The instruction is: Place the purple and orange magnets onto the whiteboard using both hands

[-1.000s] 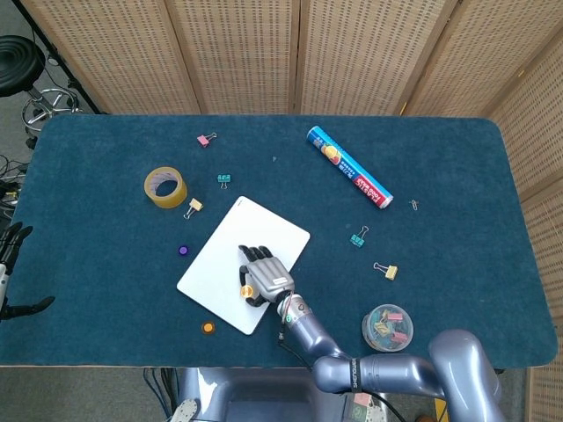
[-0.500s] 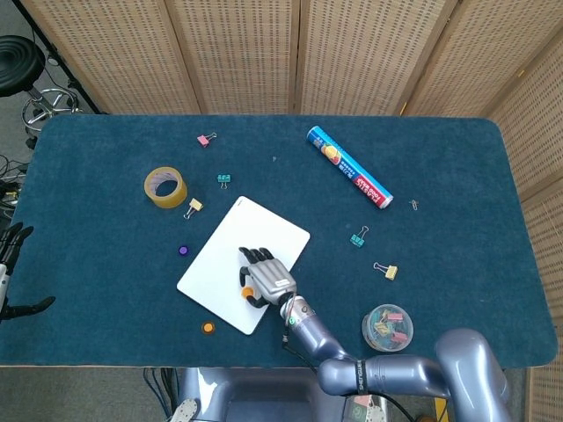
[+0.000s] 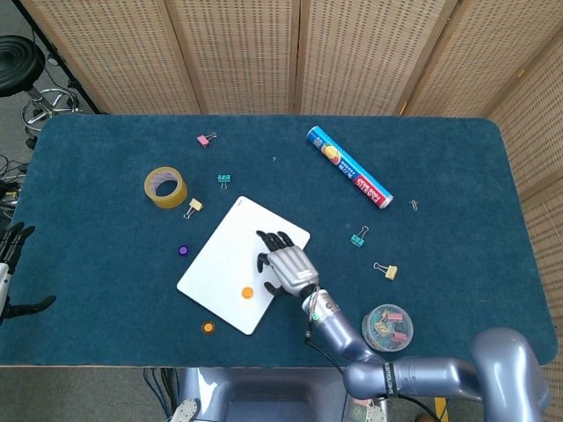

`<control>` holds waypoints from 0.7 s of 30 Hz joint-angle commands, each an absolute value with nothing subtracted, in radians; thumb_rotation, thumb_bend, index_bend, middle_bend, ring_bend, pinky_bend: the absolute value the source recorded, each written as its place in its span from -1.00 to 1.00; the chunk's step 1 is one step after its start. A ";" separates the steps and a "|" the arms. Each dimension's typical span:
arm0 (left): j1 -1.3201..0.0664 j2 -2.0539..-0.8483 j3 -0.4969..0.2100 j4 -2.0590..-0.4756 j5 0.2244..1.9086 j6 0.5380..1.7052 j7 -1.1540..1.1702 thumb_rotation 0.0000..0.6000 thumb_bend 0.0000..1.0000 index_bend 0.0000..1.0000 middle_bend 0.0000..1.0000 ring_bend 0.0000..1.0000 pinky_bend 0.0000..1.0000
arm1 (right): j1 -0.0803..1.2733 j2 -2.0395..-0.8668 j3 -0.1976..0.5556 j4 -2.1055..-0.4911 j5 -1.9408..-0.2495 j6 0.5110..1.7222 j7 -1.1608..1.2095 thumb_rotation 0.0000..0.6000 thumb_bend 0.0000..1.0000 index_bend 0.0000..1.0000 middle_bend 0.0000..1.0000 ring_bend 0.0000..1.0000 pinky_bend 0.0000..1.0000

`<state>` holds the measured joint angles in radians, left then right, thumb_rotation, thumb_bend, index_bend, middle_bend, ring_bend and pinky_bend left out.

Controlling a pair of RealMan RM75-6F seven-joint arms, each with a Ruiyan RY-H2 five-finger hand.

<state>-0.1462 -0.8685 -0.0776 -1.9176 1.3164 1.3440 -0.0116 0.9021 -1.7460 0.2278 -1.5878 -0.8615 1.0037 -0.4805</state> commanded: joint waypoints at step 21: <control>-0.262 -1.057 -0.107 -1.801 1.298 1.249 0.122 1.00 -1.00 -1.00 -1.00 -1.00 -1.00 | 0.451 -1.197 0.013 -1.524 -1.365 1.376 0.003 1.00 -1.00 -0.68 -1.00 -1.00 -1.00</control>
<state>-0.2463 -1.0437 -0.1042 -1.8129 1.2963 1.2671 0.1157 0.5060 -1.2331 0.0434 -1.5711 -1.3148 1.3196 -0.0483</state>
